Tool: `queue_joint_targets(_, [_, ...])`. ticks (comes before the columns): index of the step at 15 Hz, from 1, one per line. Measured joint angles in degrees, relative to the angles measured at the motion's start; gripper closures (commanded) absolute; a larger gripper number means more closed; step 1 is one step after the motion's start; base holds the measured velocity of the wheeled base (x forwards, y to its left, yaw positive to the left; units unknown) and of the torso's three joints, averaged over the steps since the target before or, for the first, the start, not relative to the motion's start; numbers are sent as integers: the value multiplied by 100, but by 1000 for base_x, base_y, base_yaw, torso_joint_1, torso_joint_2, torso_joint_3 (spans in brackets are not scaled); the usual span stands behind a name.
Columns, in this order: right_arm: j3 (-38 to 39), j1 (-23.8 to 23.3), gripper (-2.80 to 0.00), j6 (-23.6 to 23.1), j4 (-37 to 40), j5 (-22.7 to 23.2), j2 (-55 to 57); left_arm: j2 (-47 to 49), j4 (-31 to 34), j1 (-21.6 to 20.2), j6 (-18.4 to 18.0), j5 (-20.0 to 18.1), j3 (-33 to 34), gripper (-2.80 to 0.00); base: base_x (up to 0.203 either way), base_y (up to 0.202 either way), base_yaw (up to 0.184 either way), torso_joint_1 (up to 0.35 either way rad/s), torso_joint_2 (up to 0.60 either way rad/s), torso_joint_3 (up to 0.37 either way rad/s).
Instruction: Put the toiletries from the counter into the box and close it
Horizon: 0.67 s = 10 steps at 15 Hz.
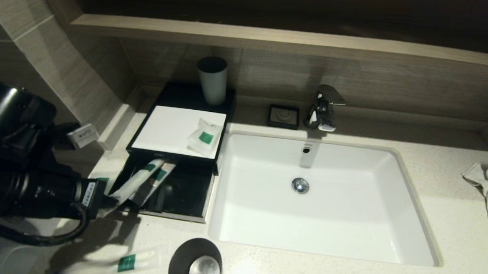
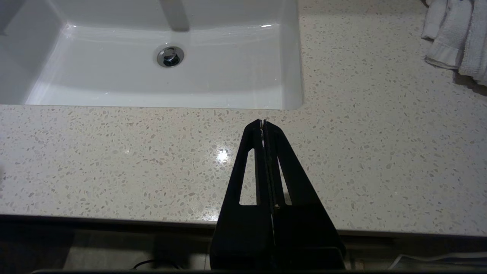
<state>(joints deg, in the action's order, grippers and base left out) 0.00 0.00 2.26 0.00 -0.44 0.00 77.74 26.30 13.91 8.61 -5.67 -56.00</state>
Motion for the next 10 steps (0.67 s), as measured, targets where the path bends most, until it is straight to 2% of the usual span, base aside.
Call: queue_joint_targets(10, [0,0,0,0,0,0,0,233,-203,-2,9,0,11,0,0,0,0,0,0,0])
